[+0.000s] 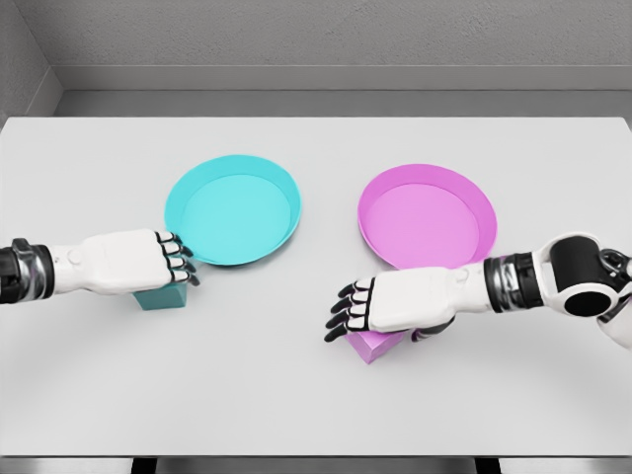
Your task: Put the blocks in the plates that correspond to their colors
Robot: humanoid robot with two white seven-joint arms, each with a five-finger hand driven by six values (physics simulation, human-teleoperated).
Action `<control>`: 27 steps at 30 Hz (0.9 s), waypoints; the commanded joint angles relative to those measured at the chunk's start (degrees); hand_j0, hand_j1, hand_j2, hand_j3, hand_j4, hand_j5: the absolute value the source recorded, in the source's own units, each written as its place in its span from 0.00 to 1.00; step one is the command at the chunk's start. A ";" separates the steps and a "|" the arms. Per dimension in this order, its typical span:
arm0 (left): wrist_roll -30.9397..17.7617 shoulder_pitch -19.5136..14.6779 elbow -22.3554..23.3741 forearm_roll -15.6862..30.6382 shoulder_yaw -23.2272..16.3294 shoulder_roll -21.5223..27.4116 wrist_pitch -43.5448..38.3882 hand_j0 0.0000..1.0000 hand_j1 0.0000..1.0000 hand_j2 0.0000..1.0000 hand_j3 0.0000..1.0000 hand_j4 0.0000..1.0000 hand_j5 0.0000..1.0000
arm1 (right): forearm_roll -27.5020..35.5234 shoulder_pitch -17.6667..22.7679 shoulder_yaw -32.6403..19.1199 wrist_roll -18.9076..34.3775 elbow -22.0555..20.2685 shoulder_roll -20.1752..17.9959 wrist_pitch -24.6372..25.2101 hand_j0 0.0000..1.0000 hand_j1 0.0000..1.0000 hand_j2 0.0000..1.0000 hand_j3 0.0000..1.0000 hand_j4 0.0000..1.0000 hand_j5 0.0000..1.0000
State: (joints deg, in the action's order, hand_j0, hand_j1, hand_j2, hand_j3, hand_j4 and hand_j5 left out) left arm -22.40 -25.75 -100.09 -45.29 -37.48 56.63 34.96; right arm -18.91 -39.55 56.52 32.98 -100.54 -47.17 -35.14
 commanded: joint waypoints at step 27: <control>0.43 -0.79 -0.89 6.62 3.12 5.07 0.04 0.48 0.48 0.48 0.48 0.48 0.48 | 0.72 -2.29 -4.13 2.02 -0.01 0.06 0.14 0.39 0.39 0.39 0.39 0.39 0.39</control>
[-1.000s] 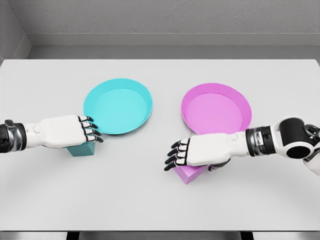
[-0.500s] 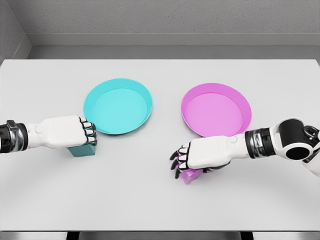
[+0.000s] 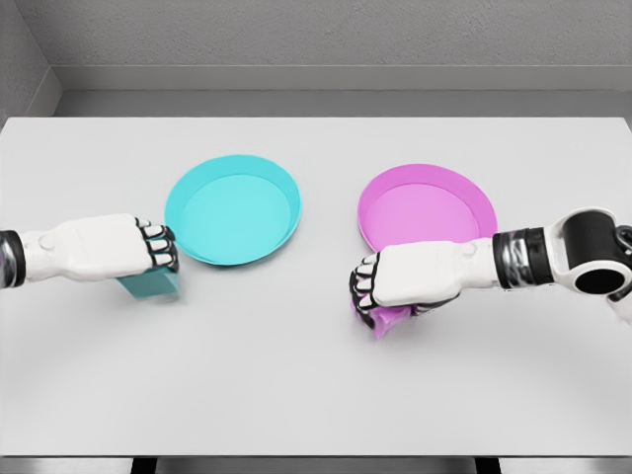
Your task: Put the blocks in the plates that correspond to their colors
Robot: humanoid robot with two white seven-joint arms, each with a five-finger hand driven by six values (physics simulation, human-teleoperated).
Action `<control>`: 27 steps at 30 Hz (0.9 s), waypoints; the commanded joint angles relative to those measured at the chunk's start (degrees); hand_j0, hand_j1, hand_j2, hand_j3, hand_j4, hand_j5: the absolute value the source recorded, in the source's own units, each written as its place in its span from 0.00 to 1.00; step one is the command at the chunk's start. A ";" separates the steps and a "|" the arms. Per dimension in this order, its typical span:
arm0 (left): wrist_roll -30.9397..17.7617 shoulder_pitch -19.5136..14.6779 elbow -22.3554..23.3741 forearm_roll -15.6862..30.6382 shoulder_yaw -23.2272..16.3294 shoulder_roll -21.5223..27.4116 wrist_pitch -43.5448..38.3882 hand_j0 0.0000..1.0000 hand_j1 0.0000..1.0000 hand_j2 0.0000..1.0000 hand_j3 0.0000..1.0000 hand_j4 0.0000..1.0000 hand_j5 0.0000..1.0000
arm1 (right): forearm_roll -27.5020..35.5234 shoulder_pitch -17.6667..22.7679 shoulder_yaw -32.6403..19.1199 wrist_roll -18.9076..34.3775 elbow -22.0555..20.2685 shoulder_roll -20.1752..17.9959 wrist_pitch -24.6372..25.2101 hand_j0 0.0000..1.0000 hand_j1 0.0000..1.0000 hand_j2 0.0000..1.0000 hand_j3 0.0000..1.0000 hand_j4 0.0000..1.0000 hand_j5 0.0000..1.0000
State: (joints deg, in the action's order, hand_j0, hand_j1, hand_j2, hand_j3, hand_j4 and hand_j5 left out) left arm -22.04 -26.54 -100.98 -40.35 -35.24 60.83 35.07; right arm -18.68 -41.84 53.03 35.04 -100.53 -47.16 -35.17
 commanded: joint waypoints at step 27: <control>-0.55 -10.63 13.96 -7.55 1.58 -21.37 -0.07 0.50 0.50 0.50 0.50 0.50 0.50 | 0.67 0.18 -9.00 -0.04 0.07 -3.02 25.23 0.43 0.43 0.43 0.43 0.43 0.43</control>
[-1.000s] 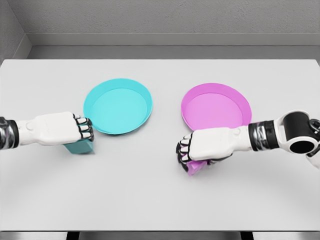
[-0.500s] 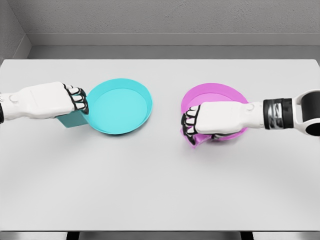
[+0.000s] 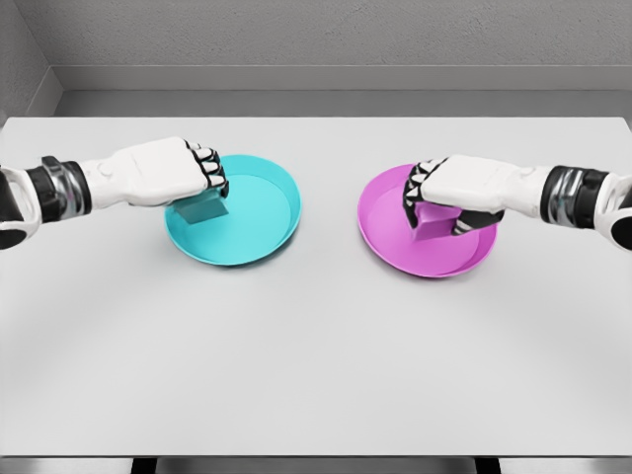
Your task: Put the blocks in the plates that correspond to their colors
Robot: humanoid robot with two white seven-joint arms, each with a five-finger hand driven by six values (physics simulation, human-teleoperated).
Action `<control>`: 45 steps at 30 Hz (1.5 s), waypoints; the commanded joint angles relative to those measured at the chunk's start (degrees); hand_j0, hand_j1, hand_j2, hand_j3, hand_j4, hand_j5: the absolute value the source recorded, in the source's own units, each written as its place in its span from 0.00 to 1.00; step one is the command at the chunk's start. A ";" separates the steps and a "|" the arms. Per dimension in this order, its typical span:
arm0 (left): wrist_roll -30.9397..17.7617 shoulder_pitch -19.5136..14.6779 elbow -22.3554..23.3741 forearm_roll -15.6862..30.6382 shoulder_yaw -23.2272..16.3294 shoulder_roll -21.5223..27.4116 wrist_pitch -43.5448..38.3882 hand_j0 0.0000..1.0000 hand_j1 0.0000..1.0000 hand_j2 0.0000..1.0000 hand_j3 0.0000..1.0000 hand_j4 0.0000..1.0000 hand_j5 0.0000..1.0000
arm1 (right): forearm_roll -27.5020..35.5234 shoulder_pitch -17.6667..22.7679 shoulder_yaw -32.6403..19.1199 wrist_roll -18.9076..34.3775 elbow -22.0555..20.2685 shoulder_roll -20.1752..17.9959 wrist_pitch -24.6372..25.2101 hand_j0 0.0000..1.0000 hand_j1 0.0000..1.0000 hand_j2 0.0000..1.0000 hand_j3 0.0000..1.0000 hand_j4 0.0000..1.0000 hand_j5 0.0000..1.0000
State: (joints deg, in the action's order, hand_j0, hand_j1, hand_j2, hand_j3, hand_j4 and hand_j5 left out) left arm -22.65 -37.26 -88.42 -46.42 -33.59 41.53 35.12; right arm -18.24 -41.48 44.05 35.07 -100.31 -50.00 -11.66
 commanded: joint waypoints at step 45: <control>0.68 1.58 3.78 23.92 -1.92 16.74 -0.12 1.00 1.00 1.00 1.00 1.00 1.00 | 5.06 20.83 -24.18 -0.07 0.65 -11.53 -23.34 1.00 1.00 1.00 1.00 1.00 1.00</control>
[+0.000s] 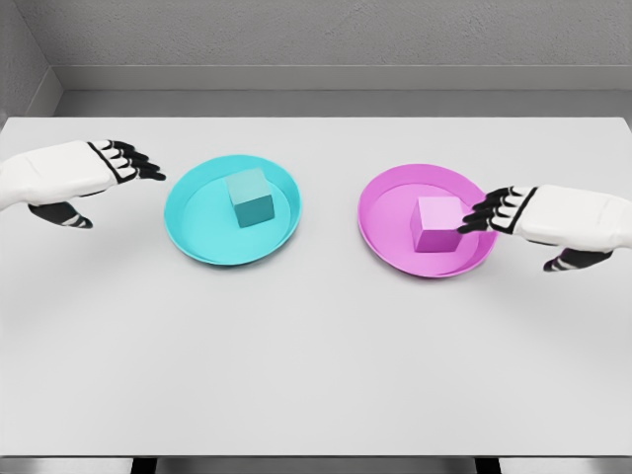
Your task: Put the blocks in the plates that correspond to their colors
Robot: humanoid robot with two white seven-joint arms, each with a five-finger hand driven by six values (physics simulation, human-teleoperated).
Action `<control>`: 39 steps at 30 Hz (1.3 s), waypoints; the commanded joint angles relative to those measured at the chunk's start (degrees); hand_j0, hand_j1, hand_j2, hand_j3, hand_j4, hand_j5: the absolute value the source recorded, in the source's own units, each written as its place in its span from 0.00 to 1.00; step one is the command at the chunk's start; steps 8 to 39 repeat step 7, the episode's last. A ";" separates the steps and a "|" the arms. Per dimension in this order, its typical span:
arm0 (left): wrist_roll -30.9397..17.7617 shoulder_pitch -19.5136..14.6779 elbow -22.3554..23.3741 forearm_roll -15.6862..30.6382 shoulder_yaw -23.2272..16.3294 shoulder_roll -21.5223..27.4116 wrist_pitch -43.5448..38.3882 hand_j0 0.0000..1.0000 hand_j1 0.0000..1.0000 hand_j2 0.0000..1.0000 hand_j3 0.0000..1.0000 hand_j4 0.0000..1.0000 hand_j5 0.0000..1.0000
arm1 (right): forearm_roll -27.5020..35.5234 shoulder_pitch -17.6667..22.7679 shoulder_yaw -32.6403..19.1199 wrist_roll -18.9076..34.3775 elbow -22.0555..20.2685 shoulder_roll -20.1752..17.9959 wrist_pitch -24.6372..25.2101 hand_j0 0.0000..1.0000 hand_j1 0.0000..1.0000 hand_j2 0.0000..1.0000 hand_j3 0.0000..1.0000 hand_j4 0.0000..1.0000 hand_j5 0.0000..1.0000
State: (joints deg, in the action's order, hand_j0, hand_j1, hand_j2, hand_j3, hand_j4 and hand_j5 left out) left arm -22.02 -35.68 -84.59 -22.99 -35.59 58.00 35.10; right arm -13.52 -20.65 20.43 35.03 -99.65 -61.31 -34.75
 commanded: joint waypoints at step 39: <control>0.05 0.26 0.04 0.49 0.08 0.27 -0.10 1.00 1.00 1.00 1.00 1.00 1.00 | 0.34 0.00 -0.57 -0.03 -0.02 -0.21 -0.25 1.00 1.00 1.00 1.00 1.00 1.00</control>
